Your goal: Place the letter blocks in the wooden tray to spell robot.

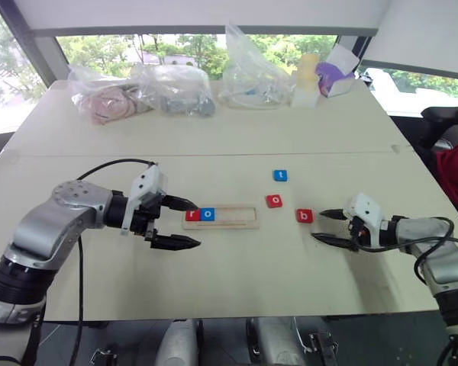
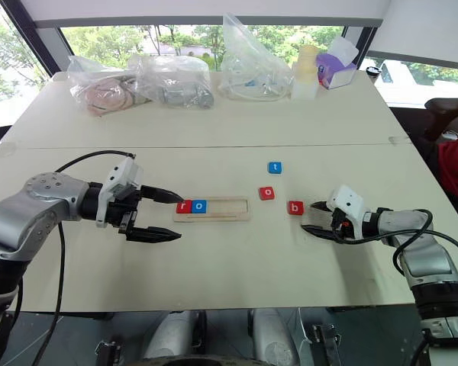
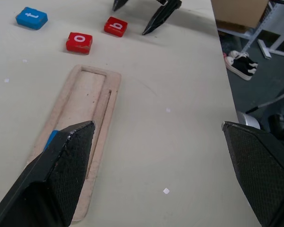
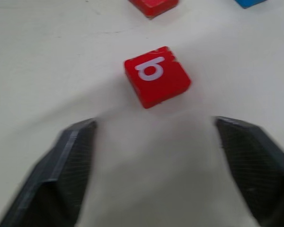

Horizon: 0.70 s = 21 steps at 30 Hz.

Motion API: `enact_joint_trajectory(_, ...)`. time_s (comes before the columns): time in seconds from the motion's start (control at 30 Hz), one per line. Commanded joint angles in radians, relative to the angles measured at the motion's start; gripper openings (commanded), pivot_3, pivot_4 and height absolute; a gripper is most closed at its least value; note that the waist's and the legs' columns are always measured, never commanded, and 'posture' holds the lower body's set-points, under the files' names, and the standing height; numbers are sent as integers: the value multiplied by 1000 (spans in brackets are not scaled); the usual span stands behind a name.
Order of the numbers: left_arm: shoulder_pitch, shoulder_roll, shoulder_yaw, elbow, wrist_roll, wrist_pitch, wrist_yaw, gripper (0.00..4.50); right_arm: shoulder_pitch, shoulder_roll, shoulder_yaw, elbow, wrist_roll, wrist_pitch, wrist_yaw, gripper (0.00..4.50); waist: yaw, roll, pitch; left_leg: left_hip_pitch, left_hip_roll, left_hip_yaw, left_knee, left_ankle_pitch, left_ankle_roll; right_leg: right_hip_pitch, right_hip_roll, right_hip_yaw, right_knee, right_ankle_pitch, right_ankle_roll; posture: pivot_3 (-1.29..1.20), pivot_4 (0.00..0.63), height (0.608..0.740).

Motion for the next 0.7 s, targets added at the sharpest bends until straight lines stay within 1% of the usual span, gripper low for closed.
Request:
enact_joint_trajectory(0.03, 2, 17, 37, -11, -3, -14, -5, 4500, -53, 3, 2, 24, 21, -9, 40, 4271, -1, 0, 0, 0, 0, 0, 0, 0, 0, 0, 0, 0, 0, 0, 0, 0, 150, 735)
enact_joint_trajectory(0.17, 9, 19, 39, -20, -6, -9, 1, 4500, -151, 35, 51, 118, -3, -42, 88, 4271, -4, 1, 0, 0, 0, 0, 0, 0, 0, 0, 0, 0, 0, 0, 0, 0, 150, 735)
enact_joint_trajectory(0.33, 27, 31, 47, -33, -5, -7, 5, 4500, -239, 66, 110, 219, -39, -98, 141, 4271, -2, 1, 0, 0, 0, 0, 0, 0, 0, -1, 0, 0, 0, 0, 0, 0, 150, 735)
enact_joint_trajectory(0.47, 49, 48, 74, -62, -19, 12, 23, 4500, -273, 56, 149, 303, -69, -132, 200, 4271, 0, 1, 1, -2, 0, 0, 0, 0, 0, -2, -1, 0, 0, 0, 0, 0, 150, 735)
enact_joint_trajectory(0.63, 86, 58, 104, -86, -30, 23, 39, 4500, -296, 54, 138, 367, -78, -155, 213, 4271, 0, 1, 1, -1, 0, 0, 0, 0, 0, -1, -1, 0, 0, 0, 0, 0, 150, 735)
enact_joint_trajectory(0.7, 88, 52, 103, -97, -33, 30, 49, 4500, -290, 56, 138, 377, -77, -161, 218, 3738, 2, 1, 1, -1, 0, 0, 0, 0, 0, -1, -1, 0, 0, 0, 0, 0, 150, 735)
